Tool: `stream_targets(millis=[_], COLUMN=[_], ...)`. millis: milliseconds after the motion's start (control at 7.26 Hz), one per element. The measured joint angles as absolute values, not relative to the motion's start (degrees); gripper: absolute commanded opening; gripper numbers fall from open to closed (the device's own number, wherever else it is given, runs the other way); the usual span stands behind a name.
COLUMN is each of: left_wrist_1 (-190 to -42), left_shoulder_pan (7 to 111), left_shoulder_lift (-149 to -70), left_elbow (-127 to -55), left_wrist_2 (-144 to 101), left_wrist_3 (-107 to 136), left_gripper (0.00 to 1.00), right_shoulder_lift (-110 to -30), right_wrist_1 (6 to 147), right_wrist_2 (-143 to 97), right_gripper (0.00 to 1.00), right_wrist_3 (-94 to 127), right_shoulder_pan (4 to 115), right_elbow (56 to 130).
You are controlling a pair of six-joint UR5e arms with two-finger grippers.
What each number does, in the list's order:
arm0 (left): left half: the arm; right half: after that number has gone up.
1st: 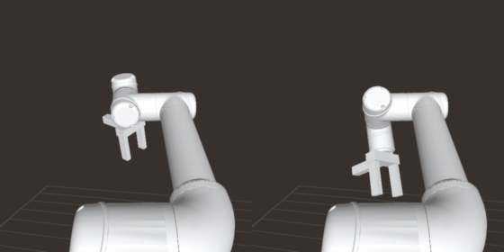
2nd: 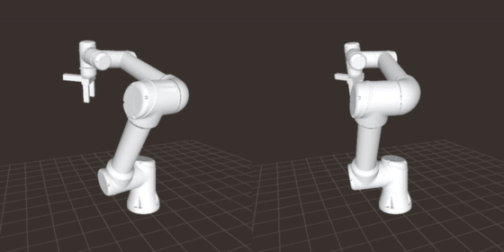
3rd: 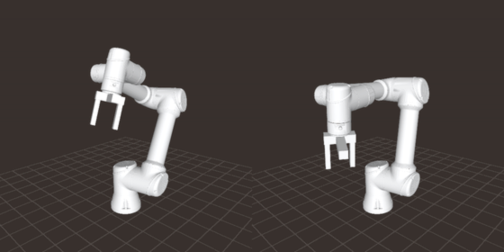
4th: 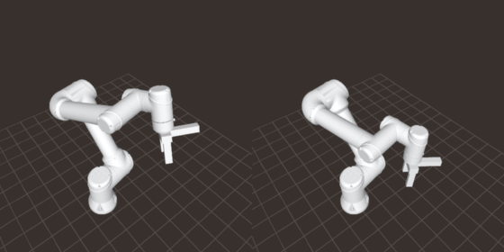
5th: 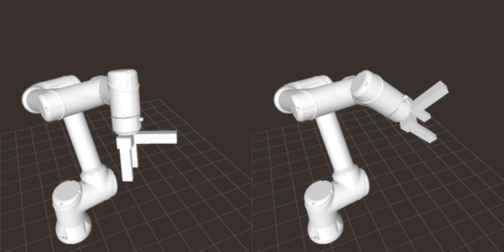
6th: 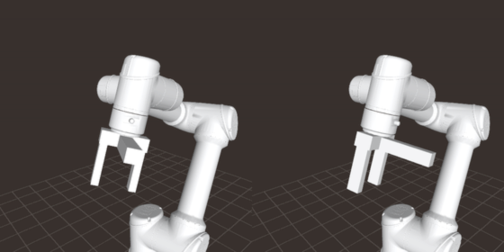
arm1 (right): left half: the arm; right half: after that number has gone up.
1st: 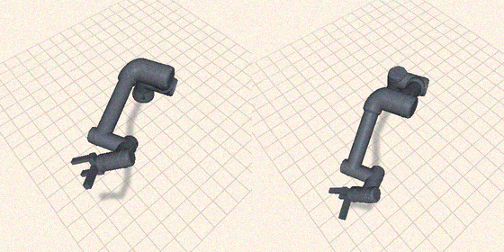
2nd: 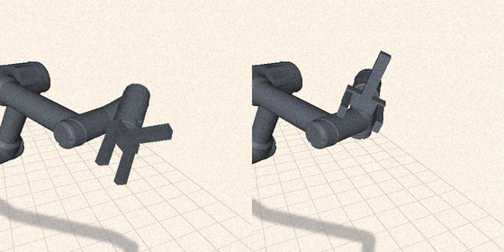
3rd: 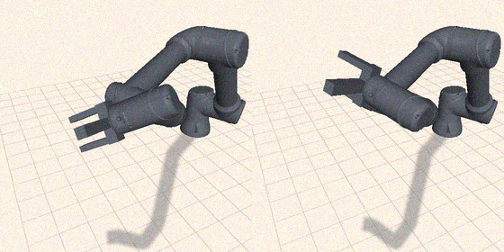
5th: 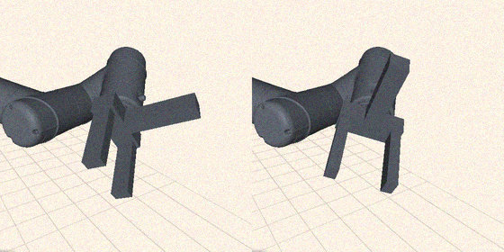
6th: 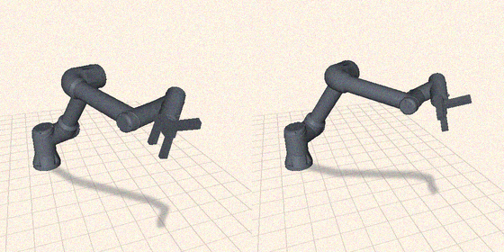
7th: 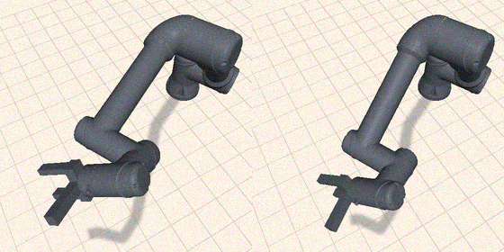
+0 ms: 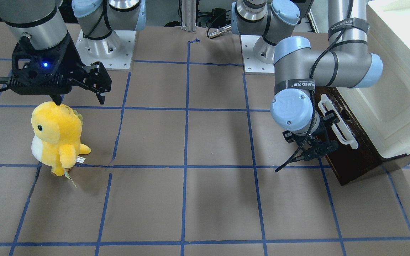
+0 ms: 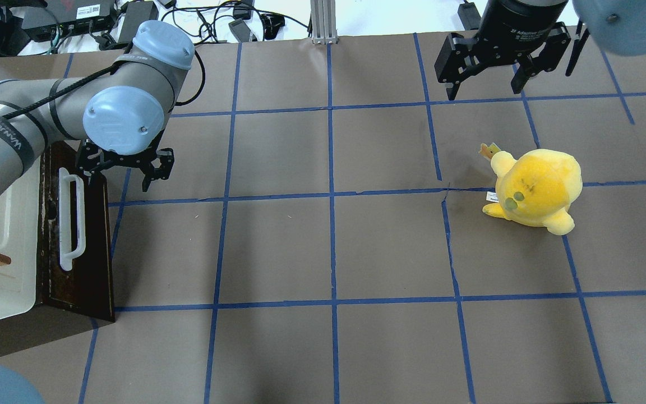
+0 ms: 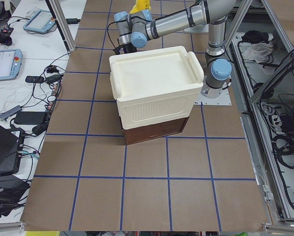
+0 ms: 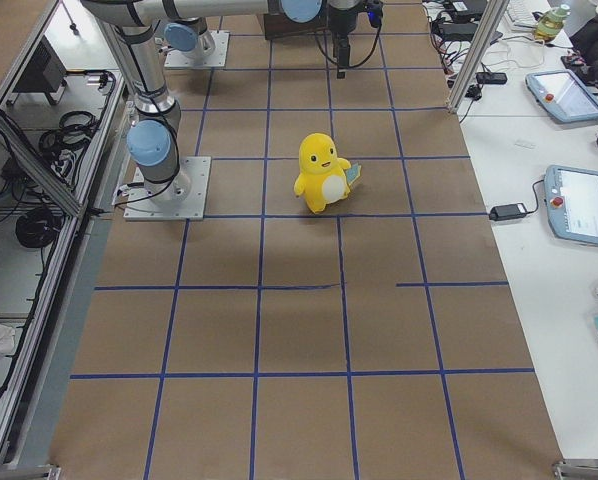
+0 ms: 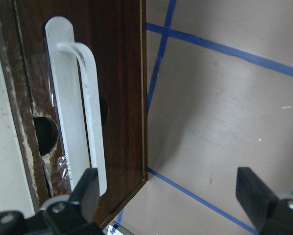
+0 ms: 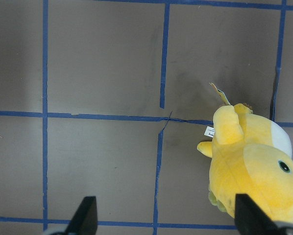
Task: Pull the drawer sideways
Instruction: 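Lower the left gripper down to the white drawer handle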
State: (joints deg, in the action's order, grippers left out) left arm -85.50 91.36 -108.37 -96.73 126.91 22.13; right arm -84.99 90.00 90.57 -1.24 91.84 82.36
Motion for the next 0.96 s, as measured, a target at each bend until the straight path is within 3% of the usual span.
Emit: stream_targets(millis=[964], left_wrist_1=[-85.99], left_shoulder_pan=[90.83], left_shoulder_lift=[-109.33], left_elbow=[-99.19], left_wrist_2=[132.55], left_wrist_3=[21.92], left_gripper=[0.81], right_shoulder_lift=[-84.99], right_wrist_1=[90.0], right_wrist_2=[90.53], right_gripper=[1.0], right_wrist_3=[-1.29], right_shoulder_pan=[91.85], right_elbow=[82.35])
